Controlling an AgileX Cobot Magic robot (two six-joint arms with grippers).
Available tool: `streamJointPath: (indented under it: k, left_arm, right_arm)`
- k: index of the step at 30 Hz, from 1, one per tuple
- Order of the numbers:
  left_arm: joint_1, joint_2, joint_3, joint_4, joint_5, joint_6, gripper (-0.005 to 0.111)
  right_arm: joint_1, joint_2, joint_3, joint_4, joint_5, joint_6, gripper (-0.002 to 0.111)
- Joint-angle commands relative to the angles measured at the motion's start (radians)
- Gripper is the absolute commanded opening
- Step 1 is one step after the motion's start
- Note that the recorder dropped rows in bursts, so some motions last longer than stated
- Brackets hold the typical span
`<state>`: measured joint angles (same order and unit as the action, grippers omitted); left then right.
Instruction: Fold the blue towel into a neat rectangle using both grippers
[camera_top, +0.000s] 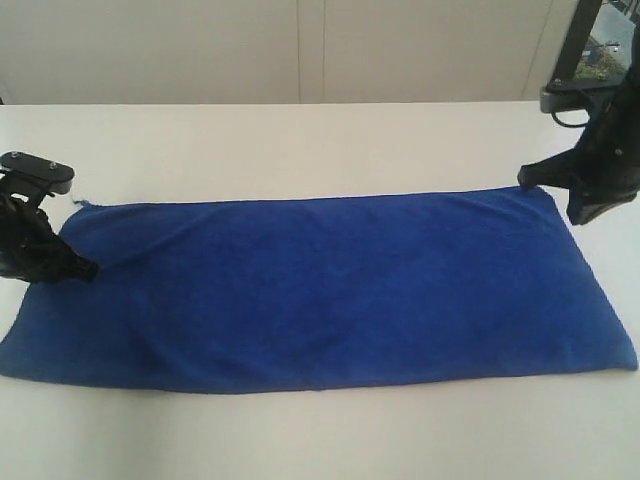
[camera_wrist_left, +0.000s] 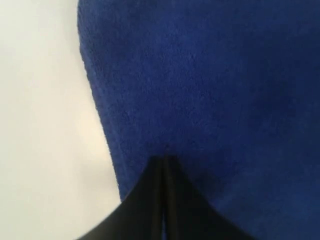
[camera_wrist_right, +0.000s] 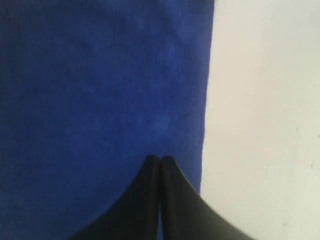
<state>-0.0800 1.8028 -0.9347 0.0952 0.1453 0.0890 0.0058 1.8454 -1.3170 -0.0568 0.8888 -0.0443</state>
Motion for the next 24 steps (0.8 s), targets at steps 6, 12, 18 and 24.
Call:
streamJointPath:
  k: [6, 12, 18, 24]
  left_arm:
    - [-0.045, -0.126, 0.014, -0.087, 0.116, -0.003, 0.000]
    - [-0.147, -0.058, 0.014, -0.087, 0.099, -0.003, 0.000]
    - [-0.152, 0.012, 0.014, -0.087, 0.090, -0.003, 0.000]
    - [-0.152, 0.021, 0.014, -0.087, 0.088, -0.003, 0.000]
  right_arm:
    - [-0.006, -0.147, 0.324, 0.042, -0.064, 0.000, 0.000]
    - [-0.006, -0.145, 0.436, 0.068, -0.158, 0.000, 0.000]
    - [-0.006, -0.091, 0.470, 0.066, -0.164, 0.004, 0.000]
    - [-0.006, -0.068, 0.470, 0.003, -0.075, 0.055, 0.000]
